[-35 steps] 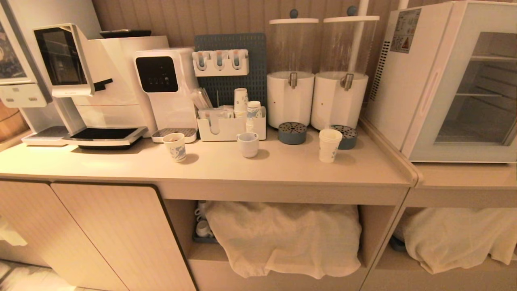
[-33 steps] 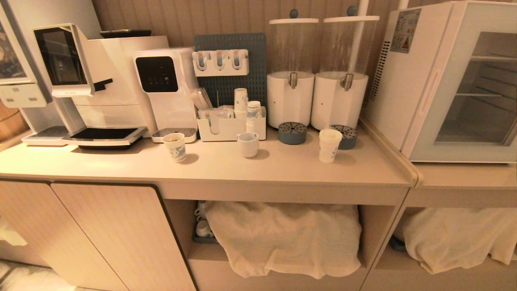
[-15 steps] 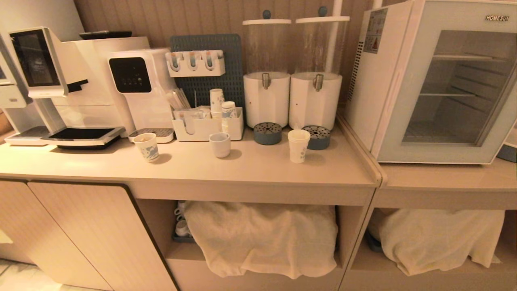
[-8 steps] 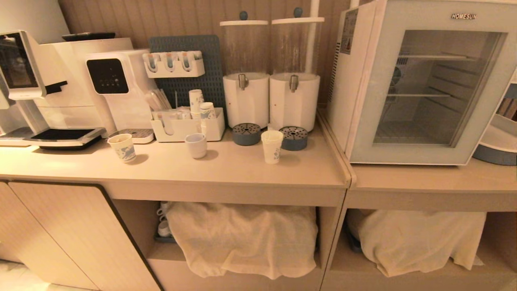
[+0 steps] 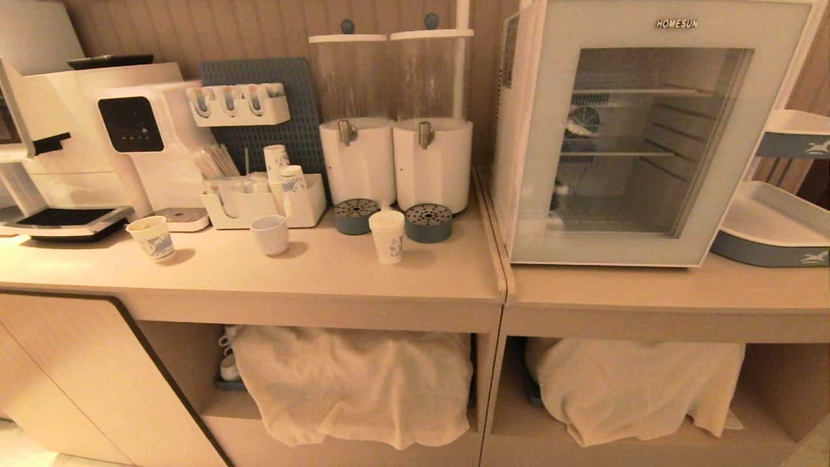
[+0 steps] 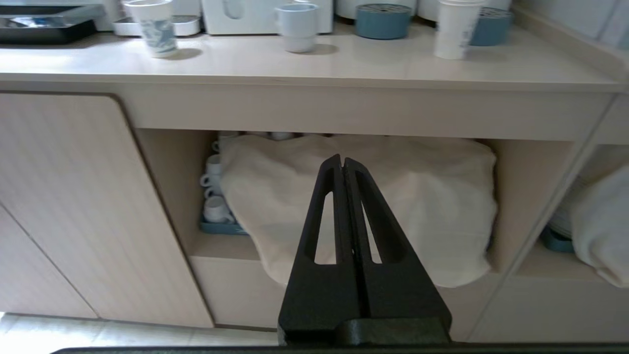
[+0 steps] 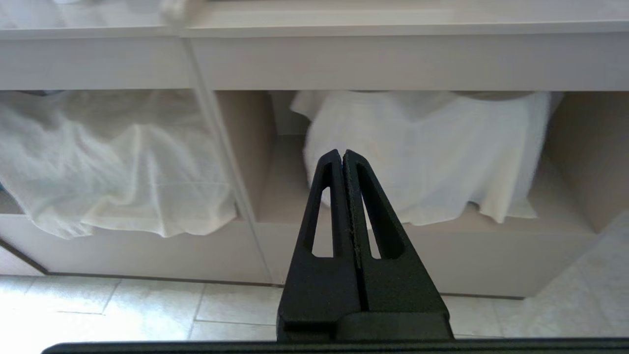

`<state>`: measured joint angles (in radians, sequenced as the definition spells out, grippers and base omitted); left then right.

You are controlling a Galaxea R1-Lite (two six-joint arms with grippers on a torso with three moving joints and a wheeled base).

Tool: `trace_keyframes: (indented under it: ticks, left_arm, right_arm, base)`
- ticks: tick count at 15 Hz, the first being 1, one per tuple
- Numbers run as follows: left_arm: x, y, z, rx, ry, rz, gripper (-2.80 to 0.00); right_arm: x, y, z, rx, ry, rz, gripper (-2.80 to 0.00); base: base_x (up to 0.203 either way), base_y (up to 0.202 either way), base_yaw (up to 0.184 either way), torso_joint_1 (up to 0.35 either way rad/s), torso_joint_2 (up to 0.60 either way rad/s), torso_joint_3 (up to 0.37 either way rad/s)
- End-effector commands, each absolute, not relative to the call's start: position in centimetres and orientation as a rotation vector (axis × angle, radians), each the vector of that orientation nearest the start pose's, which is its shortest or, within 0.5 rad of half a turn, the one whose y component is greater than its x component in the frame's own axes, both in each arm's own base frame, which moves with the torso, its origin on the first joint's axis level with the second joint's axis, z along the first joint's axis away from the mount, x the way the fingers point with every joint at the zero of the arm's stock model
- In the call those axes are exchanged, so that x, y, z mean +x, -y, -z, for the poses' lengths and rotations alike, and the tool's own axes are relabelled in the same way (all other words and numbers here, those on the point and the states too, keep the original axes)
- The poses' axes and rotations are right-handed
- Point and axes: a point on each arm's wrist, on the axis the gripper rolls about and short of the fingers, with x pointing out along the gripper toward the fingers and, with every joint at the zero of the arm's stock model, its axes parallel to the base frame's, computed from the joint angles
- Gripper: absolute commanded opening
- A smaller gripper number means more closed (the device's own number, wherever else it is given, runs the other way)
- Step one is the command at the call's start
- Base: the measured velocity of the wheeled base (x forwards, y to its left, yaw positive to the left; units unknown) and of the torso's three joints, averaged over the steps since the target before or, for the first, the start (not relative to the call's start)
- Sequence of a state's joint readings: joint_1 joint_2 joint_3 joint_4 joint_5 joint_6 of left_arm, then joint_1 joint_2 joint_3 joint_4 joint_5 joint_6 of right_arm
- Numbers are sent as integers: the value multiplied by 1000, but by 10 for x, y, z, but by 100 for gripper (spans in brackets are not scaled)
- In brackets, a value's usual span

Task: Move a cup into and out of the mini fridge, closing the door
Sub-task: Open the freezer door

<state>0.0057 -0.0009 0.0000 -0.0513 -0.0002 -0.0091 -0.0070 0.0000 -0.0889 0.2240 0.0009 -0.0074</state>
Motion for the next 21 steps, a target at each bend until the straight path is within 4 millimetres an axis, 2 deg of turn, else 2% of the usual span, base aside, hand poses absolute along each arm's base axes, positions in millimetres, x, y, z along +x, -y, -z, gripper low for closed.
trace_keyframes:
  ticks: [1, 17, 21]
  left_arm:
    - [-21, 0, -76, -9, 34, -4, -280]
    - [-21, 0, -76, -12, 34, -4, -280]
    - [-22, 0, -76, -8, 35, -4, -280]
  right_arm:
    - [-31, 0, -77, -7, -137, 5, -280]
    - [-31, 0, -77, -7, -137, 5, -280]
    - [-31, 0, -77, -7, -138, 6, -280]
  base:
    - [0, -195, -6, -2, 10, 2]
    - [0, -193, 1, 2, 2, 2]
    - [0, -84, 0, 2, 3, 1]
